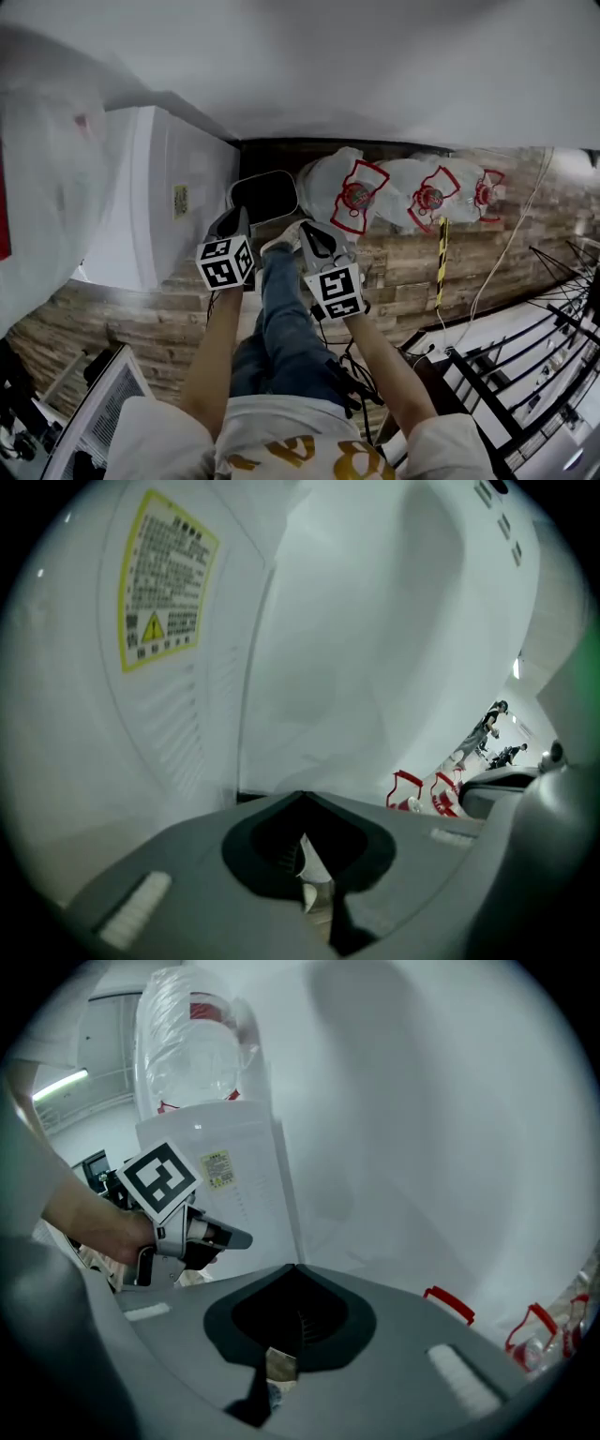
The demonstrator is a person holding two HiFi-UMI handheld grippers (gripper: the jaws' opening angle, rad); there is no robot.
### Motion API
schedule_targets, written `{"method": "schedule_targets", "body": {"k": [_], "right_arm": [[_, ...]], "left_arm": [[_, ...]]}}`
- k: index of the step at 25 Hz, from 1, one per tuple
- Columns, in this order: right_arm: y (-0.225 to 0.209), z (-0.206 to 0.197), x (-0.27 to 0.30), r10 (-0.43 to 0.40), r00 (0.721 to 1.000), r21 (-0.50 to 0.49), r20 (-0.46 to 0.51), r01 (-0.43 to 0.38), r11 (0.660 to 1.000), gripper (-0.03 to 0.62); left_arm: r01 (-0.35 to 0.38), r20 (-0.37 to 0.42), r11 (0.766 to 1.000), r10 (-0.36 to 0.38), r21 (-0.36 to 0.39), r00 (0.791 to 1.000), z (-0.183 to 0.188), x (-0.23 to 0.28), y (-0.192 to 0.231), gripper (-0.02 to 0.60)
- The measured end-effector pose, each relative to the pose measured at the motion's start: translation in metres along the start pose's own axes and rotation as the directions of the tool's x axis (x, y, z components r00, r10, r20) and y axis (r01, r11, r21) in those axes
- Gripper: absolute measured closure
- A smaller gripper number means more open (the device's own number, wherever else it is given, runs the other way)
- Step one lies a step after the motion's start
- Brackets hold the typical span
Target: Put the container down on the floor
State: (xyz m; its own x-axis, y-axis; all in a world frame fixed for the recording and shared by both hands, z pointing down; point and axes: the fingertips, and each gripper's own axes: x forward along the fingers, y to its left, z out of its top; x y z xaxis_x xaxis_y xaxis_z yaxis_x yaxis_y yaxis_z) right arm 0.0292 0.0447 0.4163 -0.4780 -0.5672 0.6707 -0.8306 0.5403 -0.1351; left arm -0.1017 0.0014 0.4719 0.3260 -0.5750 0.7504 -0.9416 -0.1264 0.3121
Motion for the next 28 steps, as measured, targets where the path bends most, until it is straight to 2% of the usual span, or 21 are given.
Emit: {"method": "schedule_targets", "body": {"k": [10, 14, 18, 23, 28], "right_arm": [[0.001, 0.057, -0.06, -0.06, 0.995, 0.006, 0.083, 0.06, 0.998, 0.566], [0.002, 0.082, -0.086, -0.107, 0.989, -0.099, 0.098, 0.117, 0.988, 0.566], [0.009, 0.109, -0.118, -0.131, 0.981, -0.124, 0.142, 0.149, 0.981, 0.566], [0.01, 0.129, -0.152, -0.152, 0.972, -0.089, 0.18, 0.17, 0.981, 0.566], [0.015, 0.141, -0.182, -0.187, 0.957, -0.034, 0.221, 0.199, 0.979, 0.566]], "left_arm": [[0.077, 0.131, 0.995, -0.084, 0.058, 0.988, 0.063, -0.081, -0.044, 0.581], [0.115, 0.18, 0.99, -0.129, 0.085, 0.975, 0.089, -0.115, -0.061, 0.581], [0.144, 0.217, 0.982, -0.168, 0.123, 0.962, 0.103, -0.145, -0.072, 0.581], [0.177, 0.299, 0.98, -0.195, 0.088, 0.934, 0.126, -0.179, -0.086, 0.581], [0.207, 0.361, 0.969, -0.241, 0.132, 0.901, 0.15, -0.223, -0.1, 0.581]]}}
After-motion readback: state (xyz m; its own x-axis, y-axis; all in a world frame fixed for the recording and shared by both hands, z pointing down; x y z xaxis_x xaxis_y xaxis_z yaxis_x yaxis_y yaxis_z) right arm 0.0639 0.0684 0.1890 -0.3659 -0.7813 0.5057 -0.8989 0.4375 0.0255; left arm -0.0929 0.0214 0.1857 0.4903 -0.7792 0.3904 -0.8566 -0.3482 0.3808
